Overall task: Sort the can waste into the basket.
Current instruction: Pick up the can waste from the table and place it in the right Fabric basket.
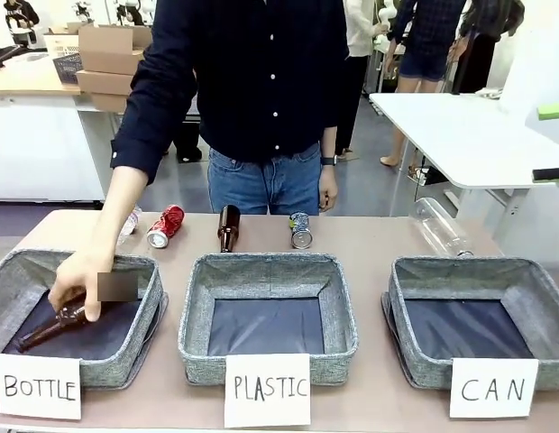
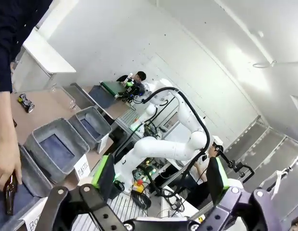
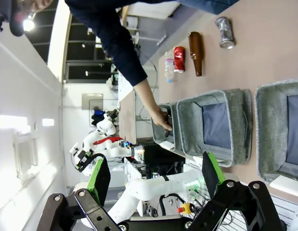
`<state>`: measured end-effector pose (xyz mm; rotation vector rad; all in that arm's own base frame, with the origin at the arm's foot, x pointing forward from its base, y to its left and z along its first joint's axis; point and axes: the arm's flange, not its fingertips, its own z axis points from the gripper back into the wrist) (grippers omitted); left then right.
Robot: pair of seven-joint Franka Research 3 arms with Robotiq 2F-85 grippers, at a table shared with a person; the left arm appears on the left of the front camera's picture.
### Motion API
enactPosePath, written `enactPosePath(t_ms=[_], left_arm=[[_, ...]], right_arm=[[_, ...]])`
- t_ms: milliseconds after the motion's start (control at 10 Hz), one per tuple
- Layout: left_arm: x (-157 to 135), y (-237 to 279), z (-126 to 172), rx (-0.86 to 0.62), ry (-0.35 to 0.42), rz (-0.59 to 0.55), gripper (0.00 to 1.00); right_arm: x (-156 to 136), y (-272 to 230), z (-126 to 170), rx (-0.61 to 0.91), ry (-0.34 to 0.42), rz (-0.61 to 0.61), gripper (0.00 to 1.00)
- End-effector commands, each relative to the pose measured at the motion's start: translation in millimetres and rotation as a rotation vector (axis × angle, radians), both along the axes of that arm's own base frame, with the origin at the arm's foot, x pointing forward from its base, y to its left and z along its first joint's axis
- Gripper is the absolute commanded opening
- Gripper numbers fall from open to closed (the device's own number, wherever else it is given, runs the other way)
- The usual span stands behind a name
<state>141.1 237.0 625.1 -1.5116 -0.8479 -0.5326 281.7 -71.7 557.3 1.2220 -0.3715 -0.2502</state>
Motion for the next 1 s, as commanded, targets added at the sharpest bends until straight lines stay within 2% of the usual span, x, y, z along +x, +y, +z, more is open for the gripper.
enactPosePath(t_ms=[0,600,700,800,900], left_arm=[[4.3,-7.2,4.8,0.026,0.012,-0.010,1.00],[5.5,-7.4,3.4,0.018,0.005,-0.017,1.00],[33.5,-33.4,4.6,0.110,0.031,-0.005,1.00],[68.2,-67.9,1.7,0.266,0.084,0.008,1.00],[115.1,-120.1,-13.1,0.419,0.145,0.029,1.00]], right_arm=[[3.8,-0.1,2.3,0.014,-0.035,0.007,1.00],[3.8,-0.1,2.3,0.014,-0.035,0.007,1.00],[3.8,-0.1,2.3,0.014,-0.035,0.007,1.00],[3.8,-0.1,2.3,0.014,-0.035,0.007,1.00],[3.8,-0.1,2.3,0.014,-0.035,0.007,1.00]])
